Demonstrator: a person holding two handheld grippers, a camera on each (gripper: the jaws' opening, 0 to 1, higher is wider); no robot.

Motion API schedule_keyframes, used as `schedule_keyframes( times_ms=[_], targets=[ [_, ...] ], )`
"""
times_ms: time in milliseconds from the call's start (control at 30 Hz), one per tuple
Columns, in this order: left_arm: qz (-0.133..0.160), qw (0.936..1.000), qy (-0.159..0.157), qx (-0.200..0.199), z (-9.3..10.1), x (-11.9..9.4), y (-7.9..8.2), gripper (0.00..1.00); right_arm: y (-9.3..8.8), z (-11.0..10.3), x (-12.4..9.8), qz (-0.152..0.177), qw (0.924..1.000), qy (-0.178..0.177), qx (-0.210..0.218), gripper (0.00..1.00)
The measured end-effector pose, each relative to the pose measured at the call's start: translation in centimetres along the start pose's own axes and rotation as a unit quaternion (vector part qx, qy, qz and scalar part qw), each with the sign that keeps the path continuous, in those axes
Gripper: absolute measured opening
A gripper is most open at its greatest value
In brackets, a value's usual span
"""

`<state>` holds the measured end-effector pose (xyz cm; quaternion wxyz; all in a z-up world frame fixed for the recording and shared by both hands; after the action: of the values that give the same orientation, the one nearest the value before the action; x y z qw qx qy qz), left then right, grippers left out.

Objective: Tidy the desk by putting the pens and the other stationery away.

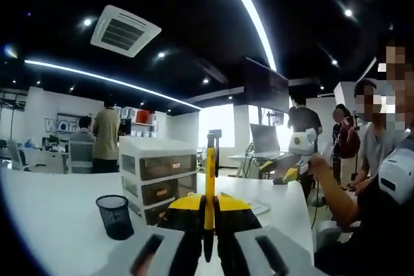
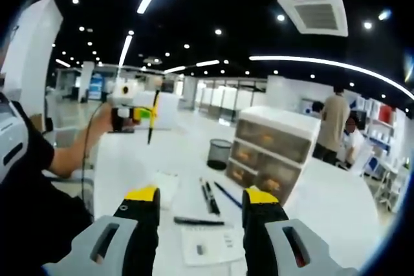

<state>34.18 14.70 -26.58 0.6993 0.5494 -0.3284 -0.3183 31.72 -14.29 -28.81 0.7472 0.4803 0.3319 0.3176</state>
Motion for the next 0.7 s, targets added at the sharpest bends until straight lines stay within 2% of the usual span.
schedule_keyframes(
  times_ms=[300,700],
  targets=[
    [-0.011,0.9999,0.004,0.008,0.1,0.7,-0.3,0.06,0.0,0.0,0.1,0.003,1.0,0.002,0.003,0.48],
    [-0.006,0.9997,0.019,0.011,-1.0,1.7,0.9,0.06,0.1,0.2,-0.3,0.006,1.0,-0.002,0.003,0.48]
  ],
)
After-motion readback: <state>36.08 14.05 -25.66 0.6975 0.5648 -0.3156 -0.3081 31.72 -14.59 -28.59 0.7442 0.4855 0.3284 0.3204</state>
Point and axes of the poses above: the point that each gripper's makers call its tool centre point, and the gripper's own axes: x roughly forward along the fingers, z roughly to its right, y roughly out of its top, the point moved 3 cm from there along -x, roughly backward along the fingers, and after that the axes turned 10 degrees about -x, right-handed, at the moved point
